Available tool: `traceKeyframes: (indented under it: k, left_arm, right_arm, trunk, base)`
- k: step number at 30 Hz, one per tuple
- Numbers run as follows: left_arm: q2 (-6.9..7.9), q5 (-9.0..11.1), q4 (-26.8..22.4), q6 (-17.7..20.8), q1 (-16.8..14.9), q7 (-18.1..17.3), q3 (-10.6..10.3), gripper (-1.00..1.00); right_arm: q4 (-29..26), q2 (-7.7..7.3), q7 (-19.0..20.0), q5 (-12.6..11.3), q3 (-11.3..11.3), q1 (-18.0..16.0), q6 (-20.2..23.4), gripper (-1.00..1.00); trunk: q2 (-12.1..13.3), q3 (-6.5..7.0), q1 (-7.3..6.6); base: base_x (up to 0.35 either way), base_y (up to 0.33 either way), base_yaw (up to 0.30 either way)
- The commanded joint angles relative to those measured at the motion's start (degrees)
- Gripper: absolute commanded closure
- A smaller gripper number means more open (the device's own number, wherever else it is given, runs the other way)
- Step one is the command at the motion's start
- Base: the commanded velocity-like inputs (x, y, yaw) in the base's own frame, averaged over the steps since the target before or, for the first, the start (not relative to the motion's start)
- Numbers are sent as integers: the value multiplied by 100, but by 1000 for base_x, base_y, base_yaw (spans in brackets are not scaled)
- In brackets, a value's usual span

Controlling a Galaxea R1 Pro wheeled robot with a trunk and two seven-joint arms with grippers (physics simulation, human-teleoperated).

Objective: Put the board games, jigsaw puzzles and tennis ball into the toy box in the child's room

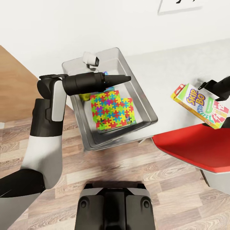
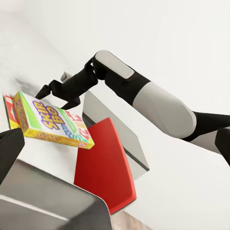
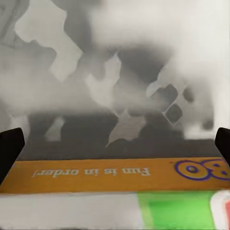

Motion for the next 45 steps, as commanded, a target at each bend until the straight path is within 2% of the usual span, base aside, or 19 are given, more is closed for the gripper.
traceKeyframes:
  k: [1, 9, 45]
  left_arm:
    - [-2, -4, 2, 24, -4, -16, 3, -100]
    - [-2, -9, 2, 24, -4, -16, -2, -100]
    - [-2, -30, 2, 24, -4, -16, -1, -100]
  right_arm:
    - [-4, 1, -59, -57, -18, -4, 8, -100]
    - [-4, 5, -66, -57, -15, -5, 8, -100]
    - [-7, 6, -68, -57, -20, -4, 8, -100]
  trunk:
    - [-9, -7, 3]
    - [-9, -7, 3]
    - [-9, -7, 3]
  base:
    - [-67, 13, 0]
    - [-142, 4, 0]
    - [-17, 69, 0]
